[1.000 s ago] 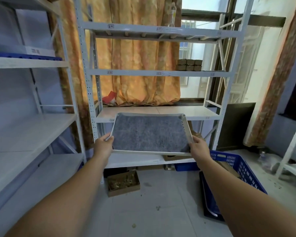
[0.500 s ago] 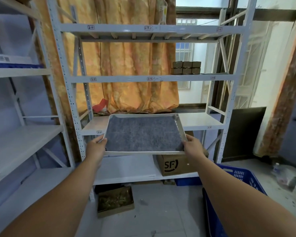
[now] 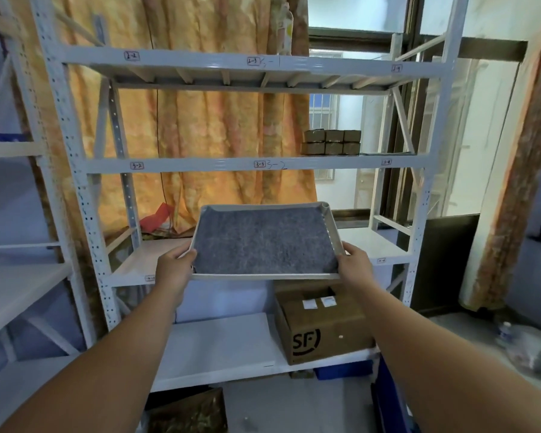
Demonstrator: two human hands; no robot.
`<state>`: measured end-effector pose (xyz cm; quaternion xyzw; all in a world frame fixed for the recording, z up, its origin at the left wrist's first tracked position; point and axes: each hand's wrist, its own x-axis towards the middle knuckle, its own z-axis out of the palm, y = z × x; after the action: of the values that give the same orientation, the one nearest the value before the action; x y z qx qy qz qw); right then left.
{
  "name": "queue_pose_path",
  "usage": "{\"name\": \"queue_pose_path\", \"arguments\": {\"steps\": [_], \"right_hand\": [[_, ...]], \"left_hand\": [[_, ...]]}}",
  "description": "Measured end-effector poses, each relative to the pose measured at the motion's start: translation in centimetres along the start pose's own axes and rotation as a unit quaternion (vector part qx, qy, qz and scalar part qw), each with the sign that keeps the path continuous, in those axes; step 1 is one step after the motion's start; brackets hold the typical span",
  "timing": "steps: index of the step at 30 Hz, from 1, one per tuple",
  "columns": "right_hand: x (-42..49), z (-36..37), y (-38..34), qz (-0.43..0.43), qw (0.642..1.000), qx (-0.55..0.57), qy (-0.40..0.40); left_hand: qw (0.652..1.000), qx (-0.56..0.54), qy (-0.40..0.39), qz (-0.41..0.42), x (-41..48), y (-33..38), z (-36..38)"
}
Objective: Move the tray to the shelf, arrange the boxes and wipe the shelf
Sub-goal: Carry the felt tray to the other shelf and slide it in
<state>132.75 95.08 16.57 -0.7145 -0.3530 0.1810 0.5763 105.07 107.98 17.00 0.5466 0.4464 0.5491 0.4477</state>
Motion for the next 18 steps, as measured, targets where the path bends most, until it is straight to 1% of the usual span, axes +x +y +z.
{"name": "queue_pose_path", "arguments": {"steps": [4, 9, 12, 14, 16, 18], "right_hand": [[5.4, 3.3, -1.4, -0.014, 1.0, -0.005, 0.016], [12.2, 8.5, -2.1, -0.004, 0.997, -0.005, 0.071], [16.3, 10.7, -2.4, -0.004, 0.996, -0.017, 0.089], [18.7, 11.9, -2.8, -0.01, 0.994, -0.028, 0.103], [21.1, 12.6, -3.3, -0.015, 0.992, -0.029, 0.119], [23.8, 13.1, -3.8, -0.016, 0.991, 0.028, 0.126]], "left_hand": [[1.0, -0.02, -0.007, 0.001, 7.2, -0.4, 1.9], [0.999, -0.043, -0.018, -0.001, 15.7, -0.2, 4.3], [0.998, -0.059, -0.026, -0.004, 20.4, -0.6, 6.0], [0.995, -0.093, -0.021, -0.012, 23.0, -0.7, 7.1], [0.988, -0.144, -0.025, -0.043, 25.2, -0.6, 8.2], [0.975, -0.204, -0.049, -0.079, 27.3, -0.6, 9.0]]}}
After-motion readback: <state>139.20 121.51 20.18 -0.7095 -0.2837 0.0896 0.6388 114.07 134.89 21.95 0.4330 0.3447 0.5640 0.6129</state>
